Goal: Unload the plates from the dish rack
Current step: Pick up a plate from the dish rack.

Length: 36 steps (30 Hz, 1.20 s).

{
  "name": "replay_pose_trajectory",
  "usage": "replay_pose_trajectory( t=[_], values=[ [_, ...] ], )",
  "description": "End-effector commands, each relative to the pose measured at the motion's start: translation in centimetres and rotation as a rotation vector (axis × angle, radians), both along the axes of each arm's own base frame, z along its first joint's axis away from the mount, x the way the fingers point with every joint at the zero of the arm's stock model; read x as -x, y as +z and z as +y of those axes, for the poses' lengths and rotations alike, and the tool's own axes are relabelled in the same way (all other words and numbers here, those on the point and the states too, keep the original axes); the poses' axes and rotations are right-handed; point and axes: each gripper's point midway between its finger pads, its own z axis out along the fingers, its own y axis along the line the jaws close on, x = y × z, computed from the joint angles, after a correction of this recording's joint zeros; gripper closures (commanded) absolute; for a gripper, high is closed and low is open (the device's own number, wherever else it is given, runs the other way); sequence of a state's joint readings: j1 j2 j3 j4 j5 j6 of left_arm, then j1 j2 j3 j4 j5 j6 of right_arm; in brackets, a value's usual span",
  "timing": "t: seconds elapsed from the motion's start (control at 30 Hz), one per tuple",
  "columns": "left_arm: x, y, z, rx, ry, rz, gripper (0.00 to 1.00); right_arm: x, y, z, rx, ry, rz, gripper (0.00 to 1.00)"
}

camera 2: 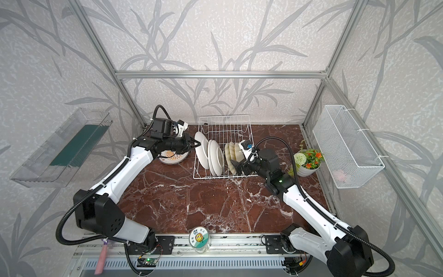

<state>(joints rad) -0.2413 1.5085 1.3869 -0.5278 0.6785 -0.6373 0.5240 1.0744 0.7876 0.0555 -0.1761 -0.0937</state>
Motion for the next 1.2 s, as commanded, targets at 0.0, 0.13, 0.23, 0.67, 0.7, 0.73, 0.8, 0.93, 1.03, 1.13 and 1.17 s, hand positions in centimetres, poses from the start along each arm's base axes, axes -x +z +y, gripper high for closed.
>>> replay_pose_trajectory(
  t=[0.0,0.13,0.23,0.67,0.7,0.73,0.8,0.93,1.03,1.13,1.17],
  values=[
    [-0.4,3.0,1.7,-0.043,0.063,-0.096,1.00,0.5,0.5,0.0,-0.031,0.006,-0.010,0.01],
    [-0.7,4.2,1.5,-0.019,0.064,-0.128,1.00,0.6,0.4,-0.1,-0.035,0.006,-0.007,0.01],
    [-0.7,4.4,1.6,-0.018,0.068,-0.137,1.00,0.7,0.5,-0.1,-0.039,0.005,-0.004,0.01],
    [-0.8,5.1,3.0,-0.043,0.102,-0.162,1.00,0.8,0.8,0.0,-0.057,0.006,-0.005,0.01],
    [-0.8,5.2,3.1,-0.049,0.105,-0.164,1.00,0.8,0.9,0.0,-0.057,0.005,-0.007,0.01],
    [-0.8,5.3,3.4,-0.057,0.110,-0.169,1.00,0.7,1.0,0.0,-0.058,0.005,-0.010,0.01],
    [-0.9,5.7,3.7,-0.059,0.118,-0.176,1.00,0.7,1.0,0.0,-0.056,0.007,-0.011,0.01],
    [-1.1,5.6,3.8,-0.072,0.117,-0.170,1.00,0.7,0.9,0.1,-0.053,0.009,-0.011,0.01],
    [-1.1,5.4,4.0,-0.083,0.121,-0.165,1.00,0.7,0.9,0.1,-0.051,0.011,-0.012,0.01],
    [-1.1,5.3,4.5,-0.108,0.128,-0.165,1.00,0.6,0.9,0.1,-0.048,0.009,-0.013,0.01],
    [-1.0,5.4,4.6,-0.119,0.128,-0.166,1.00,0.5,0.8,0.1,-0.046,0.009,-0.013,0.01]
  ],
)
